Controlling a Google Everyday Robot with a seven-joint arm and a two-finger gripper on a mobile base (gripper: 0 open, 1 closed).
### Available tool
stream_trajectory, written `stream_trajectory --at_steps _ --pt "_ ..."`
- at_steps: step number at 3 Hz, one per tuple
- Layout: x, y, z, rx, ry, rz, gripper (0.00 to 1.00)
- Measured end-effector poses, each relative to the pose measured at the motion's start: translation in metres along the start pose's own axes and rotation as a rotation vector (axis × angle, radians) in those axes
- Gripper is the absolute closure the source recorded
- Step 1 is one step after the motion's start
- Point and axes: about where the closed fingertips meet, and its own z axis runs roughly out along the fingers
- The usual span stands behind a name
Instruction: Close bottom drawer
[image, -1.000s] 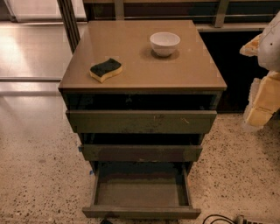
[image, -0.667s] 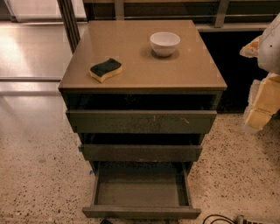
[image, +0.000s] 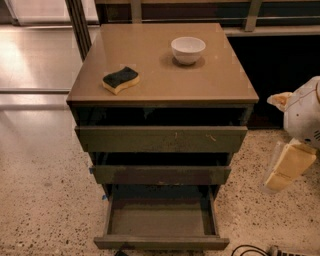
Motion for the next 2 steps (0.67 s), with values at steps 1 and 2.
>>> stream_trajectory --at_steps 1,2 --pt "0.0218 0.025 0.0652 -0.019 -0.01 0.084 0.0" --pt "0.0221 0.0274 0.0687 -0.025 -0.016 0.091 0.0"
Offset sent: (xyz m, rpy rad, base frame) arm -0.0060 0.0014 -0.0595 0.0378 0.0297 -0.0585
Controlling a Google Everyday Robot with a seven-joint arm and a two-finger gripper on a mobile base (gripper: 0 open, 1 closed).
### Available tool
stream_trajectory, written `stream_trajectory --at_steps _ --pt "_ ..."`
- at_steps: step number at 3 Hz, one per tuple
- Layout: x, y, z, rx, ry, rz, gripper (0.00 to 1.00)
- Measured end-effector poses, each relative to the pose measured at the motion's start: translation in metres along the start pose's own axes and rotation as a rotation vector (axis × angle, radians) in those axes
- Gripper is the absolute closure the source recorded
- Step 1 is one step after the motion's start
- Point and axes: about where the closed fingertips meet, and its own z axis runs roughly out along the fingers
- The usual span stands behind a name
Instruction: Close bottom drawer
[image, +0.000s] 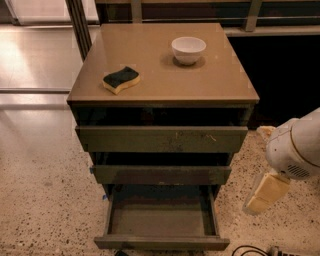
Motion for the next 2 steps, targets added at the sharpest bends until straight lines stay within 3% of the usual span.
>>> stream_trajectory --at_steps 1,2 --pt "0.002 0.006 0.01 -0.017 -0.017 0.018 0.0" --pt "0.002 0.022 0.057 -0.078 -0.057 0.033 0.0"
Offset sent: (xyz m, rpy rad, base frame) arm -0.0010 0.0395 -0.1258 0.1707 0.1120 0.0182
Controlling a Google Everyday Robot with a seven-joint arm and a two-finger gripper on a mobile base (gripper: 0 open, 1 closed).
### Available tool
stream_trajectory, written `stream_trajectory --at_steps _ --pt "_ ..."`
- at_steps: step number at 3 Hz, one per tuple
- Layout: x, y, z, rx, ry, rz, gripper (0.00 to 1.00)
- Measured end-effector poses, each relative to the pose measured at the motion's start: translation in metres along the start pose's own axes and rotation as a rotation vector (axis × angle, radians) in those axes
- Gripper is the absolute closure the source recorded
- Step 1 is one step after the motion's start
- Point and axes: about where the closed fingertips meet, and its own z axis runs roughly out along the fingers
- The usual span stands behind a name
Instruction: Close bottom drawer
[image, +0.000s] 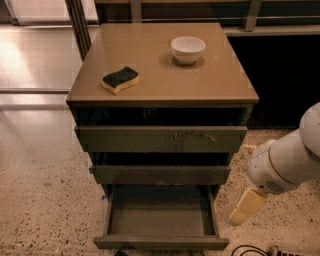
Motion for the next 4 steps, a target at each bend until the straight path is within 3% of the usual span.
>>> stream_trajectory --at_steps 1,4 --pt "0.0136 0.0152 0.0598 -0.052 0.003 0.002 0.02" --pt "0.0135 0.0151 0.0597 -0.051 0.003 0.002 0.7"
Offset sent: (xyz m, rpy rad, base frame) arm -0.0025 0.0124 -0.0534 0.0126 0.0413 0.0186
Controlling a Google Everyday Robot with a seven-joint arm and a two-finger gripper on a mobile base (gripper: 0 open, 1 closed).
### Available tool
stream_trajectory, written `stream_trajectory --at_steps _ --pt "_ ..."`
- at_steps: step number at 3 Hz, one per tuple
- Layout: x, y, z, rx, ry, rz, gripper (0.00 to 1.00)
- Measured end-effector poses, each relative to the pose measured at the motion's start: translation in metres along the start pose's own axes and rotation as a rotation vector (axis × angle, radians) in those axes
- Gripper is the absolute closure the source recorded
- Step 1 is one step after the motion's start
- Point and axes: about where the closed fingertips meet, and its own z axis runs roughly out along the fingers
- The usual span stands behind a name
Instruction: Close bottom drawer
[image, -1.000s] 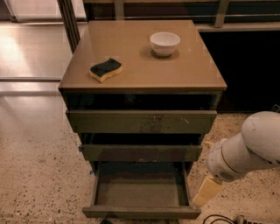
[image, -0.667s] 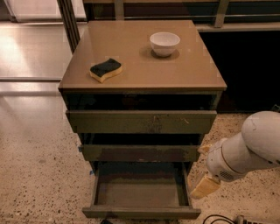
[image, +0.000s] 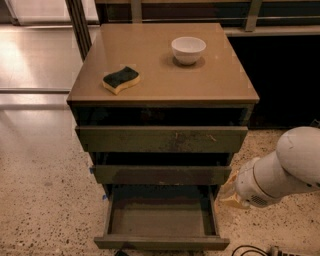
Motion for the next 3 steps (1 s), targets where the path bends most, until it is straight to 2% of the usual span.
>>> stream_trajectory --at_steps 1,2,3 --pt "0.006 0.009 0.017 -0.001 -0.018 0.036 0.94" --pt "0.021 0.038 0.078 -0.028 -0.023 0.11 1.0" --pt "0.032 0.068 0.14 -0.056 -0.009 0.185 1.0"
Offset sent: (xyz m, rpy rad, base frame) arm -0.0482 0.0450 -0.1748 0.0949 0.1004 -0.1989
